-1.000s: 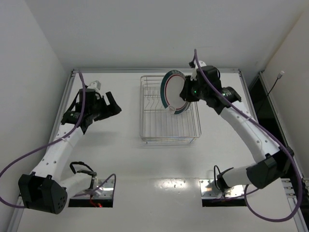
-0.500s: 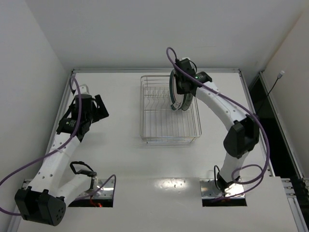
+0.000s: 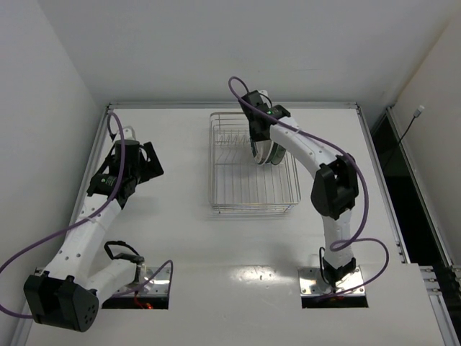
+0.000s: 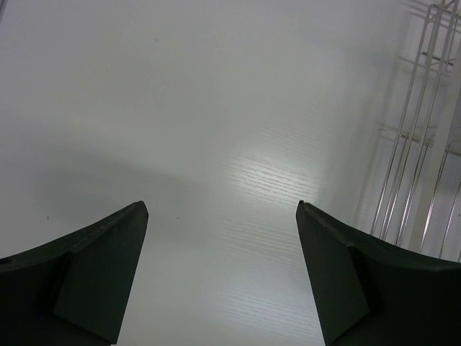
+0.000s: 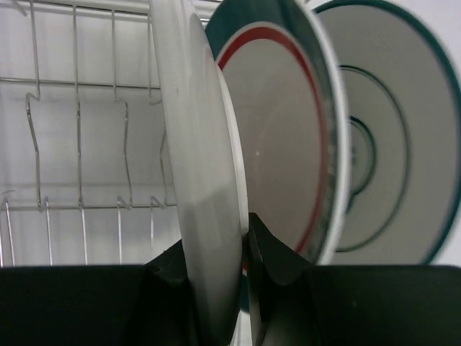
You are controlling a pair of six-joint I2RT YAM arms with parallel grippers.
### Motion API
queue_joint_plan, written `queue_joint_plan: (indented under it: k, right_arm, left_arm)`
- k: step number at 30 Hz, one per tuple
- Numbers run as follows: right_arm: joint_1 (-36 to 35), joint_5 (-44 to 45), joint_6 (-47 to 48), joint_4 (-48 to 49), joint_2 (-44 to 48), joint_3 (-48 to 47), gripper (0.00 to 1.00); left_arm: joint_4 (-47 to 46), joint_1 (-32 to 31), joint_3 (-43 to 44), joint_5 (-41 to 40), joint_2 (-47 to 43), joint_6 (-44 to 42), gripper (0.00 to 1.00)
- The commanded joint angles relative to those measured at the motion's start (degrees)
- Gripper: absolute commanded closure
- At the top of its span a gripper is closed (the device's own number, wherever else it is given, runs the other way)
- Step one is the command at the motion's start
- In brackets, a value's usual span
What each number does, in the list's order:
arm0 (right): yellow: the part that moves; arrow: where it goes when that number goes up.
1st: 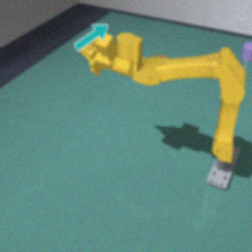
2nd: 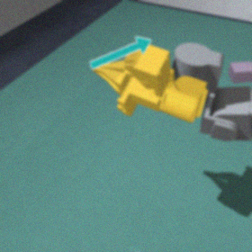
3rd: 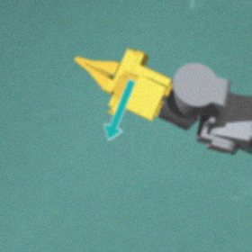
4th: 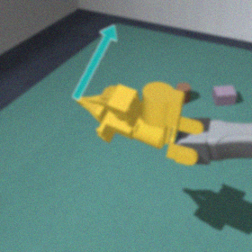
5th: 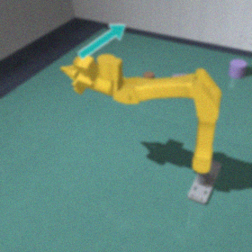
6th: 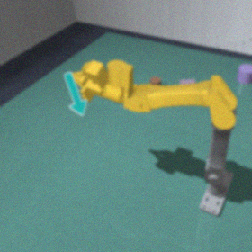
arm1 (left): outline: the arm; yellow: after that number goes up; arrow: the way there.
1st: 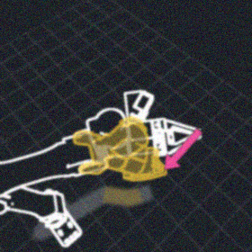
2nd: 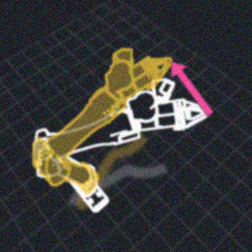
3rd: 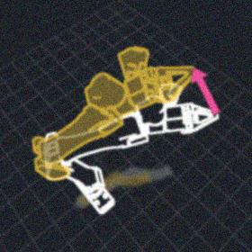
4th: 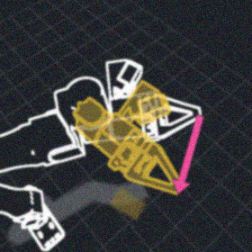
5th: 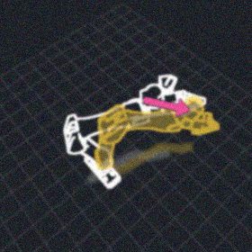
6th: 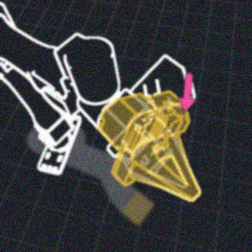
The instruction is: Load the plates into the dish rack
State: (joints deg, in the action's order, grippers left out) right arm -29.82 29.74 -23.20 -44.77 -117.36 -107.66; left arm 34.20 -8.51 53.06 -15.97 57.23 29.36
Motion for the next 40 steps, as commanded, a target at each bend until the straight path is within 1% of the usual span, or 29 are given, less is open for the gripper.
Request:
queue_joint_plan:
  k: [1, 3, 4, 6, 9, 10, 11, 13, 14, 16, 18, 19, 21, 22, 25, 26, 28, 29, 30, 31, 32, 33, 35, 36, 38, 40]
  right_arm:
    - [-0.15, 1.99, -1.75, -0.31, -0.32, -2.47, 0.93]
    - [-0.15, 1.29, -2.28, -0.31, -0.32, -1.95, 0.93]
    - [-0.15, 0.68, -2.29, -0.31, -0.32, -1.94, 0.89]
    - [-0.15, 0.67, -2.29, -0.31, -0.32, -1.94, 0.83]
    - [-0.15, 0.67, -2.29, -0.84, 1.69, -1.94, 0.67]
    - [-0.15, -0.02, -1.77, -0.84, 3.18, -1.94, 0.56]
    - [-0.15, -0.03, -1.76, -0.84, 4.06, -1.42, 0.51]
    - [-0.15, -0.03, -1.23, -1.45, 6.61, -1.42, 0.46]
    - [-0.15, -0.03, -0.71, -2.07, 7.40, -1.42, 0.42]
    - [-0.15, -0.03, -0.71, -3.73, 9.07, -1.42, 0.39]
    - [-0.15, -0.03, -0.71, -4.35, 12.58, -1.42, 0.32]
    - [-0.15, -0.64, 0.08, -4.36, 13.90, -0.89, 0.31]
    - [-0.15, -3.27, 2.10, -3.75, 18.47, 1.56, 0.24]
    - [-0.15, -4.06, 2.63, -3.74, 19.88, 2.36, 0.01]
    - [-0.15, -8.80, 3.77, -3.74, 24.44, 6.03, 0.01]
    - [-0.15, -11.95, 3.78, -4.26, 25.42, 7.19, 0.01]
    - [-0.15, -15.21, 3.78, -4.27, 29.53, 12.54, 0.01]
    - [-0.15, -16.37, 3.78, -2.44, 31.39, 15.17, 0.01]
    - [-0.15, -17.42, 3.78, -1.12, 33.40, 20.76, 0.01]
    - [-0.15, -18.13, 3.78, 0.03, 35.60, 23.43, 0.01]
    - [-0.15, -18.13, 3.78, 1.86, 39.71, 25.98, 0.01]
    - [-0.15, -18.13, 3.17, 2.58, 41.75, 30.53, 0.01]
    - [-0.15, -18.66, 2.55, 4.33, 45.54, 34.69, 0.01]
    - [-0.15, -18.66, 1.85, 4.34, 48.86, 38.36, 0.01]
    - [-0.15, -19.63, 1.84, 6.45, 53.78, 43.55, 0.01]
    - [-0.15, -19.63, 1.84, 8.03, 57.14, 46.73, 0.01]
  left_arm:
    - [-1.24, 0.52, 0.12, 0.15, -0.28, -0.80, 0.18]
    - [-1.24, 0.52, 0.12, 0.15, -0.28, -0.80, 0.18]
    - [-1.24, 0.52, 0.12, 0.15, -0.28, -0.80, 0.18]
    - [-1.24, 0.52, 0.12, 0.15, -0.28, -0.80, 0.18]
    - [-1.24, 0.52, -0.41, 0.15, -0.28, -0.80, 0.17]
    - [-1.24, 0.52, -0.41, 0.15, 0.24, -0.80, 0.17]
    - [-1.24, 0.52, -0.41, 0.67, 0.25, -0.80, 0.17]
    - [-1.24, 0.52, -0.41, 0.67, 0.77, -0.80, 0.17]
    - [-1.24, 0.52, -0.41, 0.67, 0.78, -0.80, 0.17]
    - [-0.71, 0.52, -0.41, 0.67, 1.30, -0.80, 0.17]
    - [-0.71, 0.52, -0.41, 0.67, 1.30, -0.80, 0.17]
    - [-0.71, 0.52, -0.41, 0.67, 1.30, -0.80, 0.17]
    - [-0.71, 0.52, -0.41, 1.20, 1.30, -1.33, 0.17]
    - [-0.71, 0.52, -0.41, 1.20, 1.30, -1.33, 0.17]
    - [-1.24, 0.52, -0.41, 2.34, 1.30, -1.85, 0.17]
    - [-1.24, 0.52, -0.41, 2.87, 1.30, -1.85, 0.17]
    - [-1.76, 0.52, -0.41, 3.57, 1.82, -1.86, 0.17]
    - [-2.29, 0.52, -0.41, 3.57, 1.83, -1.86, 0.17]
    - [-2.29, 0.52, -0.41, 4.36, 1.83, -2.38, 0.17]
    - [-2.29, 0.52, -0.41, 4.36, 1.83, -2.38, 0.17]
    - [-2.29, 0.52, -0.41, 4.89, 2.44, -2.38, 0.17]
    - [-2.29, 0.52, -0.41, 4.89, 2.45, -2.38, 0.17]
    - [-2.29, 0.52, -0.41, 5.42, 2.97, -2.38, 0.17]
    - [-2.29, 0.52, -0.41, 5.42, 2.97, -2.38, 0.17]
    - [-2.82, 0.52, -0.41, 6.56, 2.97, -2.38, 0.17]
    - [-3.43, 0.52, -0.41, 7.35, 2.97, -2.38, 0.17]
